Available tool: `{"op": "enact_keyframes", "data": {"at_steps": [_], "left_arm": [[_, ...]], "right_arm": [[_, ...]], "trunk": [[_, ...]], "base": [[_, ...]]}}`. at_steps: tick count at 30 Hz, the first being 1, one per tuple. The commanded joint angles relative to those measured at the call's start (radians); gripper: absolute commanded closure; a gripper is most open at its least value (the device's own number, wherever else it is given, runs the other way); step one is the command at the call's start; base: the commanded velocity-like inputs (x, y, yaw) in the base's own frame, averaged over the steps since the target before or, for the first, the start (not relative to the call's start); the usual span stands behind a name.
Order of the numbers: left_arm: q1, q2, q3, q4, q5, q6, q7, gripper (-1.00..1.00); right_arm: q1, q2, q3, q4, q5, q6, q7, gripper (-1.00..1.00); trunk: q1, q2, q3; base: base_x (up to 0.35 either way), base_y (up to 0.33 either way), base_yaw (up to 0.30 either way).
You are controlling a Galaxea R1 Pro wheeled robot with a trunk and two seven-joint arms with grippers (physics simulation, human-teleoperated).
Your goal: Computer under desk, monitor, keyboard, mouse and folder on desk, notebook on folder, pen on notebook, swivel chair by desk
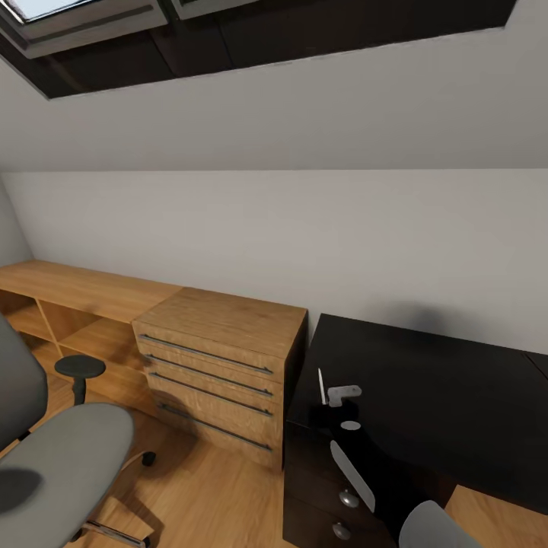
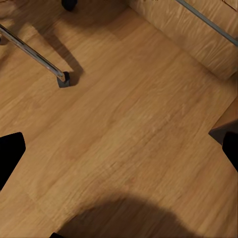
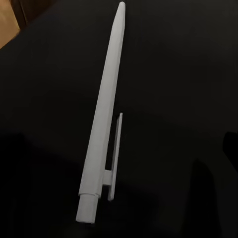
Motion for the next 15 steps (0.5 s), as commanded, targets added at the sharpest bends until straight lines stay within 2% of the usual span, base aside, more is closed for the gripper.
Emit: {"op": "enact_keyframes", "data": {"at_steps": [1,11,12,15], "left_arm": [[-0.002,0.001,-0.004,-0.001,0.007,-0.006,0.004,-1.0],[-0.002,0.001,-0.004,-0.001,0.007,-0.006,0.005,-1.0],[-0.002,0.001,-0.004,-0.001,0.007,-0.006,0.005,-1.0],[-0.002,0.001,-0.004,-0.001,0.006,-0.006,0.005,-1.0]], "right_arm": [[-0.001,-0.001,0.004,0.063,-0.011,0.007,-0.008,-1.0],[-0.001,0.0,0.004,0.064,-0.01,0.007,-0.008,-1.0],[-0.001,0.0,0.004,0.064,-0.01,0.007,-0.008,1.0],[-0.001,0.001,0.004,0.064,-0.01,0.007,-0.009,1.0]], "trunk": [[0.0,0.0,-0.001],[0.0,0.0,-0.001],[0.0,0.0,-0.001],[0.0,0.0,-0.001]], "base": [[0.206,0.0,0.0],[0.03,0.0,0.0],[0.0,0.0,0.0],[0.0,0.0,0.0]]}}
